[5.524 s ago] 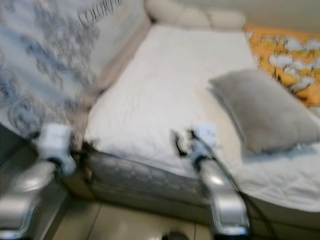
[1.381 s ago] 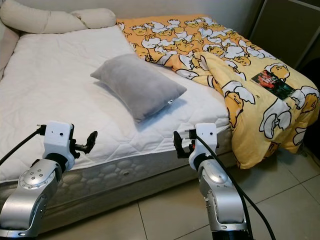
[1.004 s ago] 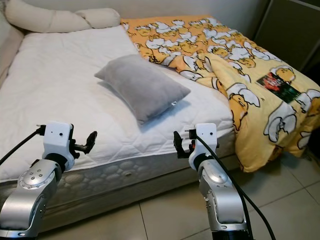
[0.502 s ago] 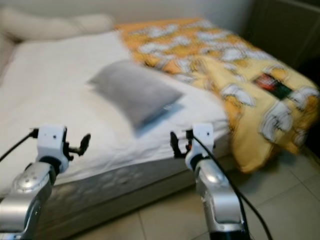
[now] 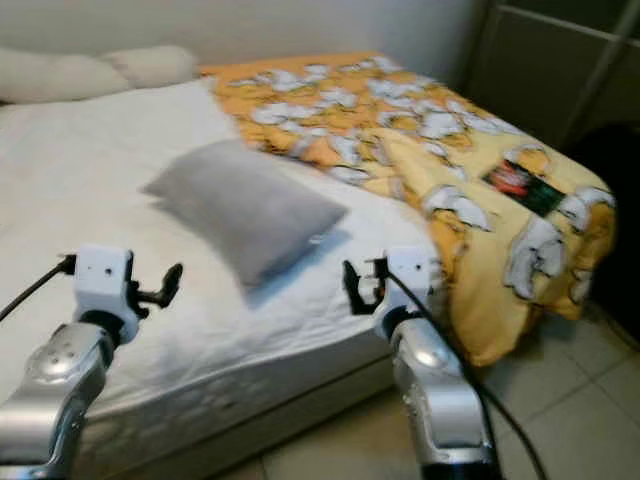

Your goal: Clean up the room

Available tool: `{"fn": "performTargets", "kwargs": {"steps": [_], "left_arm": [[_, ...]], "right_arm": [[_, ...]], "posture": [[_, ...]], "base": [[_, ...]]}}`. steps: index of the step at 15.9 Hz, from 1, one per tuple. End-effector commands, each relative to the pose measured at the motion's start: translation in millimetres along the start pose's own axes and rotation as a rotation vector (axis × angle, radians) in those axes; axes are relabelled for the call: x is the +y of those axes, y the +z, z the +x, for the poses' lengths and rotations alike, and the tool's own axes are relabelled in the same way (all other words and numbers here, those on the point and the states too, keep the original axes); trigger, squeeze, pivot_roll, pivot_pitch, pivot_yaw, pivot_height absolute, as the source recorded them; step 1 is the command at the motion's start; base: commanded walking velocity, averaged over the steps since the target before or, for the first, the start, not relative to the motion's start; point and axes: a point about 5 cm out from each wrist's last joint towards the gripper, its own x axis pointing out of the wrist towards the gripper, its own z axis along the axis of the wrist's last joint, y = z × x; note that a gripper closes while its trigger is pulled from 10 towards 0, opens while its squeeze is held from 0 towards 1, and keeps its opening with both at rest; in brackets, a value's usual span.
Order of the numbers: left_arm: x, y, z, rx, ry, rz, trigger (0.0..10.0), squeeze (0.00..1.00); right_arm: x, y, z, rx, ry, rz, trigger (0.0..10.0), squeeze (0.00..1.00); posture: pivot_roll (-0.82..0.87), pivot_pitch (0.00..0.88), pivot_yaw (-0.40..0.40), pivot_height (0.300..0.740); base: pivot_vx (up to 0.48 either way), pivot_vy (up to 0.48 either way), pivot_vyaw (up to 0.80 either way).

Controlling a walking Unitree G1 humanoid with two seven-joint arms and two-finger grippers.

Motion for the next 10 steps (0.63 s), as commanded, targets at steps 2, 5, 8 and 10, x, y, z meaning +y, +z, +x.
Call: {"fn": "performTargets", "kwargs": {"steps": [2, 5, 8, 10], "left_arm": [[4.4, 4.6, -1.0, -0.018, 0.011, 0.014, 10.0, 0.00], [4.9, 4.3, -0.9, -0.018, 0.015, 0.011, 10.0, 0.00], [4.6, 3.4, -1.1, -0.017, 0.016, 0.009, 10.0, 0.00], [5.2, 3.1, -1.5, -0.016, 0.017, 0.011, 10.0, 0.00]], "right_arm": [[0.8, 10.1, 1.5, -0.057, -0.015, -0.018, 10.0, 0.00], [-2.9, 12.5, 2.2, -0.075, -0.049, -0.033, 10.0, 0.00], [-1.0, 15.3, 3.2, -0.093, -0.024, -0.135, 10.0, 0.00], [0.7, 15.0, 3.2, -0.097, -0.020, -0.144, 10.0, 0.00]], "posture": [[-0.07, 0.000, 0.014, 0.740], [-0.07, 0.000, 0.014, 0.740], [-0.07, 0.000, 0.015, 0.740], [-0.07, 0.000, 0.014, 0.740]], "base": [[0.405, 0.000, 0.00], [0.399, 0.000, 0.00], [0.401, 0.000, 0.00], [0.403, 0.000, 0.77]]}}
